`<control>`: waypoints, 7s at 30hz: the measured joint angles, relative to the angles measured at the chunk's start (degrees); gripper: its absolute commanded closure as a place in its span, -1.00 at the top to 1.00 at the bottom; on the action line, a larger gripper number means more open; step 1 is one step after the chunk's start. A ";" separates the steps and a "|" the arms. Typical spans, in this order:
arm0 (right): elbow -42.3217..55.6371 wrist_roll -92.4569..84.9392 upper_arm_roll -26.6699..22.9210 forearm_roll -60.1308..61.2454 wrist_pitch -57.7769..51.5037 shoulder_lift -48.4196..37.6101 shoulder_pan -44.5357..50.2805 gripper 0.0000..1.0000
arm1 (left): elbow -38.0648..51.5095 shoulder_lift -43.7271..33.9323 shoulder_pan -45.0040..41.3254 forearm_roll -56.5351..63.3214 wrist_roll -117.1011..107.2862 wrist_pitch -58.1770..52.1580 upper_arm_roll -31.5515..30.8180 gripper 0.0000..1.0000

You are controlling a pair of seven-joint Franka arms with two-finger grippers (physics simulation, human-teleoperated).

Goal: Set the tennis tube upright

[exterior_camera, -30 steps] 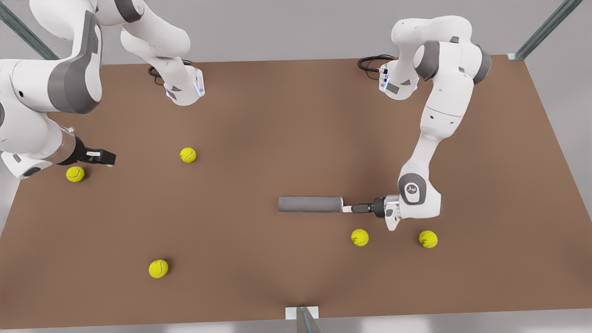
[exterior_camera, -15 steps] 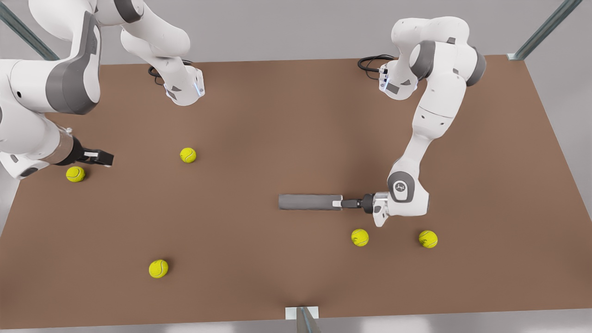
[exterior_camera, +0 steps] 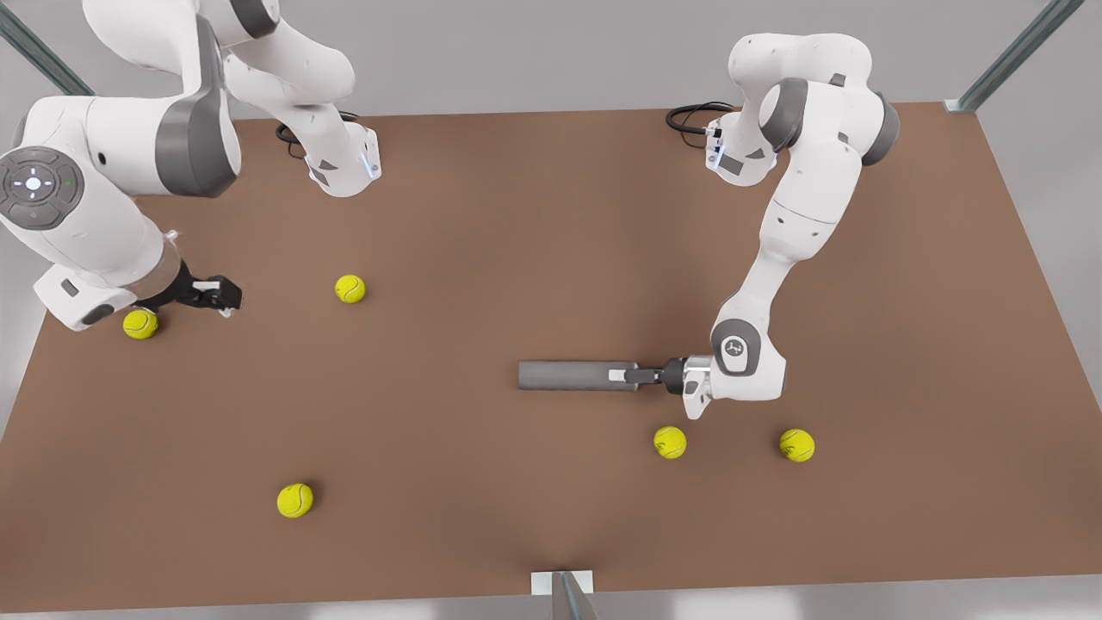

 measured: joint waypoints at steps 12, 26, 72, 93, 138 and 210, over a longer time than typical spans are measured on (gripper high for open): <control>0.36 0.33 0.42 3.17 5.87 1.05 -0.28 1.00 | 0.27 0.39 0.10 -0.43 -0.13 -0.44 -0.14 0.18; -0.34 0.33 0.41 -0.71 4.90 1.23 2.75 1.00 | 0.97 -0.40 0.36 -0.29 -0.48 -1.91 -0.09 0.01; -0.52 0.42 0.33 -4.22 3.37 2.11 5.56 1.00 | 1.67 -4.57 0.84 2.90 -5.01 -8.91 0.20 -0.57; -0.43 0.51 0.31 -4.31 3.41 2.11 5.55 1.00 | 1.85 -14.02 2.91 15.87 -16.29 -15.05 3.24 -0.57; -0.43 0.51 0.33 -5.55 3.59 2.34 6.02 1.00 | 2.08 -27.12 5.41 68.64 -42.66 -12.39 8.21 -0.57; -0.60 -0.81 4.02 6.15 1.03 0.97 -1.11 1.00 | 19.34 -31.34 7.29 74.75 -21.31 -33.92 6.10 1.00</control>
